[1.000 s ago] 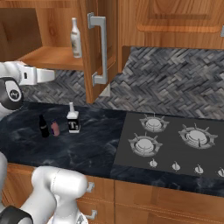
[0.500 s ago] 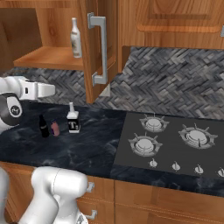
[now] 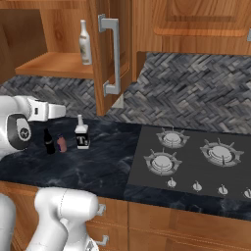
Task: Sort all alcoholic drinks to one cabinet, and non-alcoholic drinks to the other.
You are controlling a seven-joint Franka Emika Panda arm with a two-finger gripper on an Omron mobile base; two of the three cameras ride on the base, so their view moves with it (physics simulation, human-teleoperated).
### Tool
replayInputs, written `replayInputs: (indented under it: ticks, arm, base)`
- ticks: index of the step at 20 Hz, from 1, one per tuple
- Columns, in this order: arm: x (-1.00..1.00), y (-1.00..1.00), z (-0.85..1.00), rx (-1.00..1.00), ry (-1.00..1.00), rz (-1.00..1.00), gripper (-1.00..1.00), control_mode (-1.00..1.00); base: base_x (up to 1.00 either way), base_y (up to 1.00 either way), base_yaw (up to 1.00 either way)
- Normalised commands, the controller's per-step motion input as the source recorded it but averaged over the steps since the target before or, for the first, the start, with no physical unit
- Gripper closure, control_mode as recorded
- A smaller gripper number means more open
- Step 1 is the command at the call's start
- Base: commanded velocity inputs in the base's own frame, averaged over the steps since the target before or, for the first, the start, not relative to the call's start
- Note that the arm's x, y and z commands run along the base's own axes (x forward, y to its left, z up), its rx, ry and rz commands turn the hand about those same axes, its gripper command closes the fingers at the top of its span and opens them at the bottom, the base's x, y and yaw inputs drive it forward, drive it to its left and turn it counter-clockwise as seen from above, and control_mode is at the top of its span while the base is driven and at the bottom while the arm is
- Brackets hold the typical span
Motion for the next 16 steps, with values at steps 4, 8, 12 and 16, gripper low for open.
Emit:
replayInputs:
  ticks: [4, 8, 12, 16]
  arm:
    - [0.0, 0.0, -0.34, 0.02, 0.08, 0.09, -1.0, -1.0]
    - [0.0, 0.0, -0.35, 0.01, 0.07, 0.09, -1.0, -1.0]
    - [0.0, 0.03, -0.33, 0.01, 0.07, 0.08, -1.0, -1.0]
    - [0.0, 0.09, -0.29, 0.0, 0.06, 0.07, -1.0, -1.0]
  base:
    - [0.0, 0.0, 0.0]
    - [0.0, 0.0, 0.0]
    - [0.0, 0.0, 0.0]
    - [0.0, 0.0, 0.0]
